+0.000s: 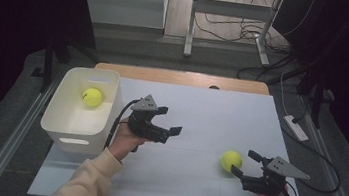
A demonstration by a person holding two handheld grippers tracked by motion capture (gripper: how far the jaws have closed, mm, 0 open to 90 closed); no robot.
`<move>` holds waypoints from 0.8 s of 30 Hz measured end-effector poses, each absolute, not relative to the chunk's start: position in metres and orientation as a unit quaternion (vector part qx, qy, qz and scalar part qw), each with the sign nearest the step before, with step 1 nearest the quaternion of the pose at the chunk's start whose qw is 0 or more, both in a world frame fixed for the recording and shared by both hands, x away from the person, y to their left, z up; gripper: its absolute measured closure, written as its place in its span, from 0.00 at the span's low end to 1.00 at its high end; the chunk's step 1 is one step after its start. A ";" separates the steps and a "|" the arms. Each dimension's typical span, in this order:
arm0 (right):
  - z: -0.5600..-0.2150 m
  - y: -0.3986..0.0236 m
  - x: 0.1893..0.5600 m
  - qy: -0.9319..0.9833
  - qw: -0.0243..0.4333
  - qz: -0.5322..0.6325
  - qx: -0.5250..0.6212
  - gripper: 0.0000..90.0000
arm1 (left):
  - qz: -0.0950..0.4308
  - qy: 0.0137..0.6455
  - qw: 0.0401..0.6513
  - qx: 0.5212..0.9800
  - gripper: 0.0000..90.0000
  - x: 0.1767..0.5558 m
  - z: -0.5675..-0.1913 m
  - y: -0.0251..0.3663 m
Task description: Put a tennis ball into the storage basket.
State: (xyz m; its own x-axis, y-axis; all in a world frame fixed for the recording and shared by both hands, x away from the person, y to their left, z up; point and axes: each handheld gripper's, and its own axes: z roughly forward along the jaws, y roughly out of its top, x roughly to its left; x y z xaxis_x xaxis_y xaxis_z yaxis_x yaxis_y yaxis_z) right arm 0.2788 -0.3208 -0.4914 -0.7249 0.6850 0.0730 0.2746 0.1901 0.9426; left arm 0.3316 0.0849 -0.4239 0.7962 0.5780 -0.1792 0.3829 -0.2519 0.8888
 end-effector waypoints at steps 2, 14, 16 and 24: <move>-0.491 -0.321 0.278 0.748 0.188 0.551 0.319 0.13 | 0.091 0.301 0.528 0.788 0.13 0.332 -0.424 0.080; -0.489 -0.318 0.276 0.748 0.188 0.554 0.315 0.13 | 0.093 0.300 0.524 0.792 0.13 0.333 -0.428 0.070; -0.489 -0.319 0.275 0.747 0.187 0.555 0.315 0.13 | 0.096 0.298 0.520 0.795 0.13 0.333 -0.428 0.068; -0.486 -0.320 0.276 0.742 0.187 0.560 0.318 0.13 | 0.099 0.289 0.508 0.805 0.13 0.335 -0.432 0.057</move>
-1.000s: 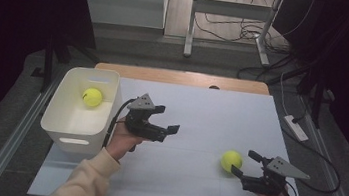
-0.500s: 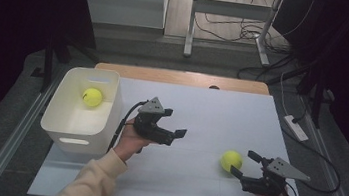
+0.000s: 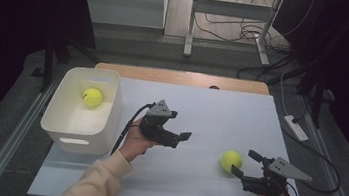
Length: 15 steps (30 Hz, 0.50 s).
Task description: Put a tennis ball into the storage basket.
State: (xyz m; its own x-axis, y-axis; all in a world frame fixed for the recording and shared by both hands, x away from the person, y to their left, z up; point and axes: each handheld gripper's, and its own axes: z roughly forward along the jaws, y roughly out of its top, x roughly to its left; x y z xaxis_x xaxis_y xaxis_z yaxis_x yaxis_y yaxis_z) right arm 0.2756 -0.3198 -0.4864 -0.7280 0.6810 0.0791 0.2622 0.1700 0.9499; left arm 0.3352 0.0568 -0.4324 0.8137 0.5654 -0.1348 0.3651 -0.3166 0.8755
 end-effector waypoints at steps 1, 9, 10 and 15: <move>-0.486 -0.320 0.276 0.742 0.187 0.560 0.318 0.13 | 0.097 0.287 0.511 0.805 0.13 0.338 -0.434 0.055; -0.487 -0.320 0.277 0.740 0.188 0.563 0.317 0.13 | 0.085 0.284 0.507 0.809 0.13 0.342 -0.442 0.044; -0.487 -0.319 0.277 0.739 0.187 0.564 0.317 0.13 | 0.083 0.283 0.506 0.810 0.13 0.342 -0.444 0.042; -0.487 -0.318 0.278 0.742 0.186 0.563 0.315 0.13 | 0.076 0.283 0.502 0.814 0.12 0.344 -0.451 0.036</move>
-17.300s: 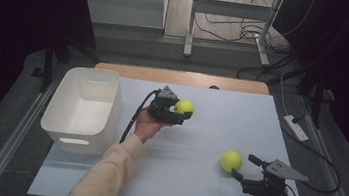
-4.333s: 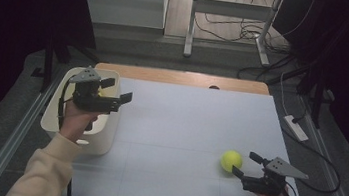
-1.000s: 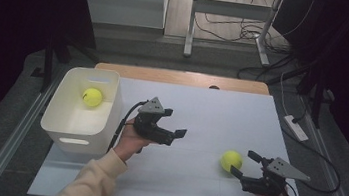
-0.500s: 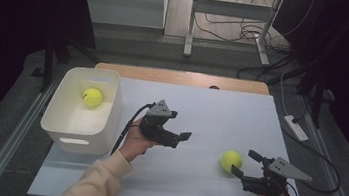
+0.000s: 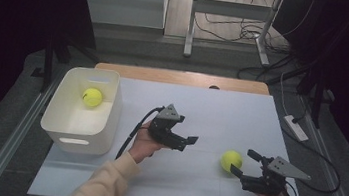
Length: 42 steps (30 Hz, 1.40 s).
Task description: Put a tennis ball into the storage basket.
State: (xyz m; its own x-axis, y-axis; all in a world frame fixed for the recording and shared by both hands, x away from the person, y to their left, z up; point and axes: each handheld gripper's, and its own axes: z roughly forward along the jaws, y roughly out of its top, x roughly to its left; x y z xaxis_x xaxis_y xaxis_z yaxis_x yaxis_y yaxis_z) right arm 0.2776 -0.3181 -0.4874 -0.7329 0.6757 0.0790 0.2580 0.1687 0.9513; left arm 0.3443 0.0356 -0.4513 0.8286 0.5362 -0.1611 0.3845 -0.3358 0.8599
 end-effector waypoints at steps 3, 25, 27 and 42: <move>-0.487 -0.319 0.277 0.739 0.188 0.564 0.316 0.13 | 0.071 0.279 0.497 0.819 0.13 0.345 -0.454 0.032; -0.487 -0.317 0.278 0.733 0.186 0.572 0.318 0.13 | 0.049 0.274 0.499 0.821 0.13 0.352 -0.467 0.011; -0.487 -0.316 0.277 0.734 0.185 0.572 0.317 0.13 | 0.051 0.273 0.500 0.821 0.13 0.352 -0.468 0.008; -0.486 -0.316 0.277 0.731 0.182 0.576 0.318 0.13 | 0.046 0.265 0.494 0.827 0.13 0.353 -0.478 -0.007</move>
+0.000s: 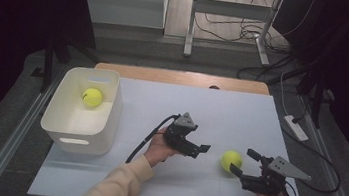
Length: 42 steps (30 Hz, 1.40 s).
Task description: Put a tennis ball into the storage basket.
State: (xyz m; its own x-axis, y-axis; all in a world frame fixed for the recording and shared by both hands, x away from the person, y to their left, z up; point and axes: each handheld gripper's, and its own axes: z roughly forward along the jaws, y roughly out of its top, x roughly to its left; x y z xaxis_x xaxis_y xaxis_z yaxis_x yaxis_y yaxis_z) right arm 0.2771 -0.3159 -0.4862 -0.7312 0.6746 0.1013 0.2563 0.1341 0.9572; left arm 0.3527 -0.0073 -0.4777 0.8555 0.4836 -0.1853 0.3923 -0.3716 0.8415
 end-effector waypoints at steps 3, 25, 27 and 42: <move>-0.486 -0.316 0.277 0.731 0.182 0.575 0.319 0.13 | 0.046 0.262 0.492 0.829 0.13 0.353 -0.479 -0.011; -0.483 -0.316 0.276 0.726 0.185 0.581 0.317 0.13 | 0.033 0.261 0.476 0.839 0.10 0.355 -0.491 -0.032; -0.483 -0.316 0.276 0.726 0.185 0.582 0.317 0.13 | 0.034 0.258 0.475 0.840 0.10 0.355 -0.492 -0.034; -0.483 -0.316 0.276 0.727 0.181 0.582 0.316 0.13 | 0.033 0.253 0.468 0.846 0.08 0.353 -0.495 -0.052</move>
State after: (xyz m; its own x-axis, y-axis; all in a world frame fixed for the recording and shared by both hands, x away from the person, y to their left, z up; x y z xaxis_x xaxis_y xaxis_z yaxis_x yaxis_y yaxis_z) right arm 0.2759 -0.3156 -0.4830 -0.7342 0.6709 0.1044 0.2492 0.1233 0.9606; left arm 0.3532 -0.0519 -0.4955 0.8702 0.4585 -0.1805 0.3968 -0.4348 0.8084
